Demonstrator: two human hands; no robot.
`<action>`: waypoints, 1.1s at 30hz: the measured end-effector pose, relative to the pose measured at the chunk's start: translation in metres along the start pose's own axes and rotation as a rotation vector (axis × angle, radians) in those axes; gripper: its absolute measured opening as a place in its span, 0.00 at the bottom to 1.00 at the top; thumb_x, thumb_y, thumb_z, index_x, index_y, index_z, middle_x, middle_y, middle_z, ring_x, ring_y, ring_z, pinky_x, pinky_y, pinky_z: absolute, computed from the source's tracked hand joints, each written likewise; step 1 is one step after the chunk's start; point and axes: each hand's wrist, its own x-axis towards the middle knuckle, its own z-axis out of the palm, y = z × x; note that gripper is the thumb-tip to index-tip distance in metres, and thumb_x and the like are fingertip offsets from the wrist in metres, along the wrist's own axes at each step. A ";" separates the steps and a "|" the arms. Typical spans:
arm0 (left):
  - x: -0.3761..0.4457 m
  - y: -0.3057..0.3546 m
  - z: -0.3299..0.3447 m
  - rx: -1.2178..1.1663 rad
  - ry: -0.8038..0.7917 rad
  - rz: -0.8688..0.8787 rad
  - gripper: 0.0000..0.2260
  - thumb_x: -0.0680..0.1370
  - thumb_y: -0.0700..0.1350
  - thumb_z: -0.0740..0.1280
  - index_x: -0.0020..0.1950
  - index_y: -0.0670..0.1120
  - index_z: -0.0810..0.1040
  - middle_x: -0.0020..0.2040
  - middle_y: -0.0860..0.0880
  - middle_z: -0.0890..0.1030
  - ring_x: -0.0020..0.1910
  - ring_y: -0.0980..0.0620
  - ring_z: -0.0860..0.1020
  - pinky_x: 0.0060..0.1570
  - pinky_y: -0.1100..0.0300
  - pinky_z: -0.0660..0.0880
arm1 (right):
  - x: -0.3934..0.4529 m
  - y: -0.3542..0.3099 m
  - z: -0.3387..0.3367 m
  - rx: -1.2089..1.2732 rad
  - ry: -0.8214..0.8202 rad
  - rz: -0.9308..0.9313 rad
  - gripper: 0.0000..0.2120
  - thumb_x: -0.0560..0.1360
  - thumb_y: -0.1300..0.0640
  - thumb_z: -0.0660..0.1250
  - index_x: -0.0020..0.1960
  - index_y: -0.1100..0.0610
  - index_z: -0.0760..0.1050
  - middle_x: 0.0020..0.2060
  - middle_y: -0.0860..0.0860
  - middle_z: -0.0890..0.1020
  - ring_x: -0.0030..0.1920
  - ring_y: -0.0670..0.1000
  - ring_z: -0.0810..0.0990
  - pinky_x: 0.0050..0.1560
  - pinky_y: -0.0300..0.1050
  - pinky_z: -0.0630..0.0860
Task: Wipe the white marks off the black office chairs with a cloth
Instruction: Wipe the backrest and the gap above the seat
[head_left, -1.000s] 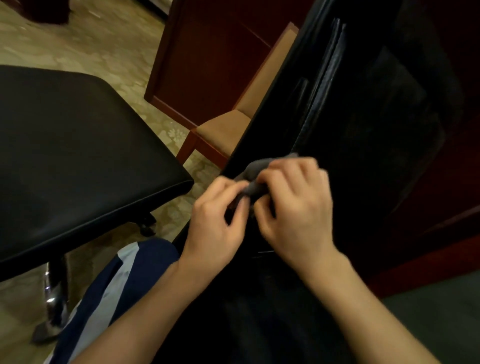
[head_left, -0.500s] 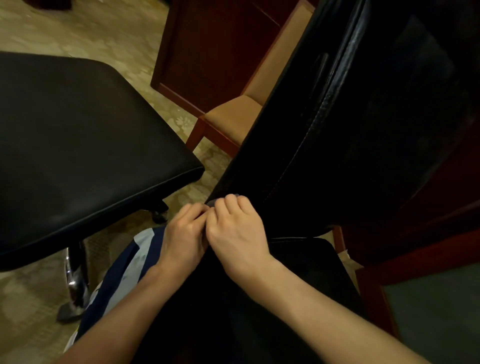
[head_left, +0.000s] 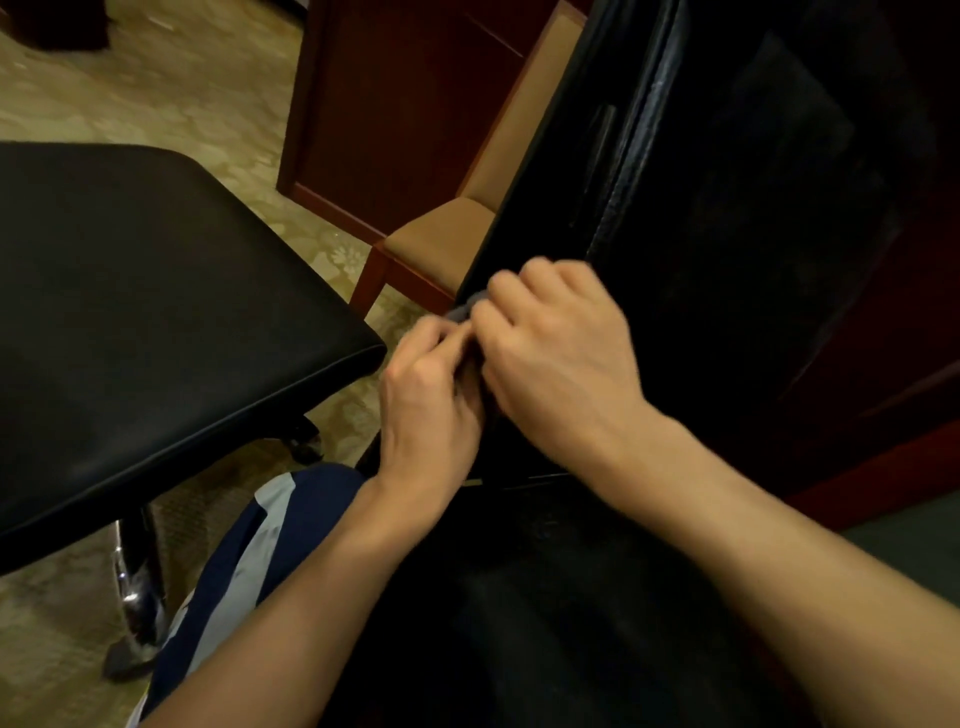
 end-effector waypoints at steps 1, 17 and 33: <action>0.010 0.007 -0.001 0.001 0.020 0.032 0.10 0.76 0.30 0.65 0.55 0.36 0.81 0.48 0.44 0.78 0.45 0.51 0.75 0.46 0.65 0.69 | 0.005 0.009 -0.004 -0.017 0.049 0.027 0.06 0.75 0.61 0.64 0.40 0.58 0.76 0.38 0.55 0.78 0.41 0.59 0.76 0.43 0.52 0.64; -0.022 -0.029 -0.010 0.040 -0.117 -0.076 0.06 0.75 0.31 0.66 0.47 0.40 0.80 0.42 0.52 0.74 0.38 0.58 0.70 0.41 0.72 0.67 | -0.017 -0.027 0.028 0.194 0.003 -0.033 0.04 0.75 0.62 0.64 0.42 0.60 0.77 0.39 0.55 0.78 0.41 0.58 0.75 0.44 0.50 0.66; 0.083 0.047 0.012 -0.026 0.112 0.206 0.06 0.78 0.37 0.65 0.54 0.38 0.76 0.49 0.42 0.78 0.48 0.48 0.77 0.49 0.62 0.72 | 0.010 0.076 0.016 0.338 0.394 0.358 0.08 0.70 0.64 0.64 0.47 0.64 0.80 0.44 0.61 0.81 0.45 0.63 0.77 0.43 0.58 0.74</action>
